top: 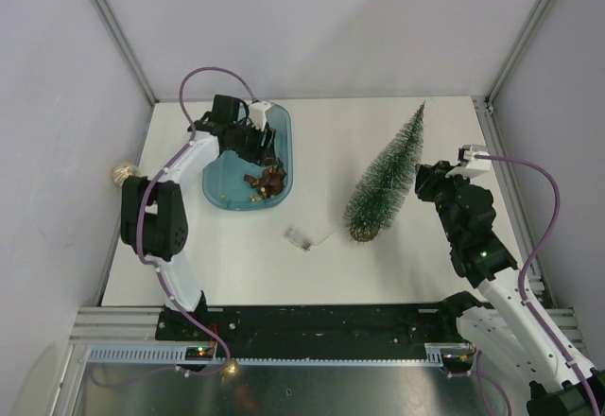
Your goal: Decorate the small christmas tree
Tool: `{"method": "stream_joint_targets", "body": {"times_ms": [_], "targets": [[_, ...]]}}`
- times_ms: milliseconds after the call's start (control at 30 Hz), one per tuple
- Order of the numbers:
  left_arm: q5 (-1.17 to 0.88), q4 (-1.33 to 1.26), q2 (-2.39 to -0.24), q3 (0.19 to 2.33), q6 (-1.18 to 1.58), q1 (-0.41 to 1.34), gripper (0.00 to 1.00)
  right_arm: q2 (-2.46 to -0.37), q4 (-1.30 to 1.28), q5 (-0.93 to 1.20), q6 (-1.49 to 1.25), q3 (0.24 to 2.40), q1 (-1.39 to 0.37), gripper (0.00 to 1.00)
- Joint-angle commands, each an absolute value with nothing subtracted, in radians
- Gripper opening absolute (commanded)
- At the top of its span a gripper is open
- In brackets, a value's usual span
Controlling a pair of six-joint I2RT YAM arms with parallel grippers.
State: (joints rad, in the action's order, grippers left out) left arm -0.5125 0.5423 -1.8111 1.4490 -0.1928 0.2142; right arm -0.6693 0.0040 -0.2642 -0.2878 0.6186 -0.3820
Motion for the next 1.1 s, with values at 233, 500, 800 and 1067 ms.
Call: {"method": "stream_joint_targets", "body": {"times_ms": [233, 500, 800, 1067], "targets": [[-0.369, 0.534, -1.992, 1.621, -0.252, 0.221, 0.49, -0.677, 0.005, -0.275, -0.301, 0.631, -0.382, 0.27], [-0.366, 0.534, -2.108, 1.638, -0.277, 0.224, 0.31, -0.673, 0.005, -0.281, -0.292, 0.629, -0.382, 0.27], [-0.400, 0.535, -2.130, 1.629, -0.281, 0.227, 0.35, -0.674, 0.005, -0.279, -0.286, 0.630, -0.382, 0.28], [-0.486, 0.538, -2.045, 1.587, -0.259, 0.225, 0.49, -0.675, 0.013, -0.279, -0.279, 0.630, -0.382, 0.28]]}}
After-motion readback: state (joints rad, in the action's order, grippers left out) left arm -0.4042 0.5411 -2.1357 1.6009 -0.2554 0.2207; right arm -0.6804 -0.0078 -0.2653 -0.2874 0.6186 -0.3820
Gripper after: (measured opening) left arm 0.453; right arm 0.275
